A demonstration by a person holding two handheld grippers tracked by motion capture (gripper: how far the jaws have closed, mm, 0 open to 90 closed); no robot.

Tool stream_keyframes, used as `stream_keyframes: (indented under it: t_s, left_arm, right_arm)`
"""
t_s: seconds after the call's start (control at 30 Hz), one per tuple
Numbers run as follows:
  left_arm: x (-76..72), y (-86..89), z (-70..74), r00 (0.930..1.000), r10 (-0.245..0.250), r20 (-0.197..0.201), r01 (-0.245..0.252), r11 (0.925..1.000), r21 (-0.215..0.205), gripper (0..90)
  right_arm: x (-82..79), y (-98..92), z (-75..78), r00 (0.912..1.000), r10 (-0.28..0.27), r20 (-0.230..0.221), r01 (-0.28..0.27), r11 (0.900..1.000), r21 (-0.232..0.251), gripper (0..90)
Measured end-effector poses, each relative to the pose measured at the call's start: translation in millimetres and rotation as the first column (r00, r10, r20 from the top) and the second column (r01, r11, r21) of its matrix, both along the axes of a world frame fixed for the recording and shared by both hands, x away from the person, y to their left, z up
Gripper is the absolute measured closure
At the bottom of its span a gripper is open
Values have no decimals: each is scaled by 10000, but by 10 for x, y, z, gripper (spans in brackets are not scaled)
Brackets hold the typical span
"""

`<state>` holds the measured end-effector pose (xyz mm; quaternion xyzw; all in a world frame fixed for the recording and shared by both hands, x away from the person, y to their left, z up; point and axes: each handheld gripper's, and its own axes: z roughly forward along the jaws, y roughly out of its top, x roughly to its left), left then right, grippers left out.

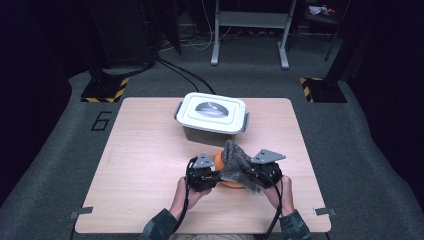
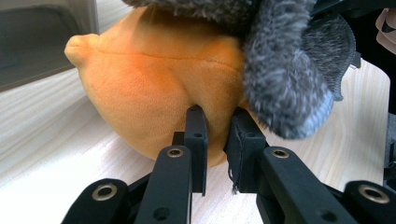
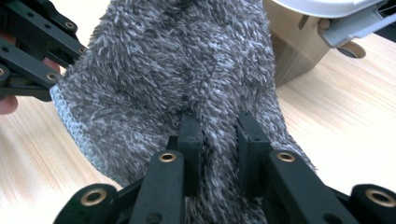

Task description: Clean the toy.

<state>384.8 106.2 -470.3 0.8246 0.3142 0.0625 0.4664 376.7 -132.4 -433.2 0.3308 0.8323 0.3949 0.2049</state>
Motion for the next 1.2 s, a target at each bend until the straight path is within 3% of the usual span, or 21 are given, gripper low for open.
stream_keyframes:
  t_s: [0.2,0.8,0.83,1.07,1.13,1.2]
  left_arm:
    - [8,9,-7,9999,62,-90,-63,9999,-86,791]
    - [16,35,-26,9999,113,-49,-114,9997,-211,785]
    - [17,35,-27,9999,114,-60,-115,9997,-227,785]
    - [16,37,-34,9999,148,-88,-151,9994,-316,785]
    - [17,44,-35,9998,115,-130,-119,9995,-303,785]
    - [19,49,-38,9998,138,-132,-142,9994,-312,785]
  right_arm:
    - [7,-86,-33,9997,-252,-9,252,9996,-142,750]
    - [119,-432,-306,9877,-1306,-854,1304,9914,-76,749]
    - [149,-461,-363,9826,-1510,-1079,1510,9885,-84,749]
    - [226,-523,-514,9719,-1828,-1486,1803,9831,-303,748]
    - [262,-531,-597,9645,-2007,-1714,1983,9796,-314,748]
    - [277,-554,-627,9671,-1890,-1705,1833,9819,-484,748]
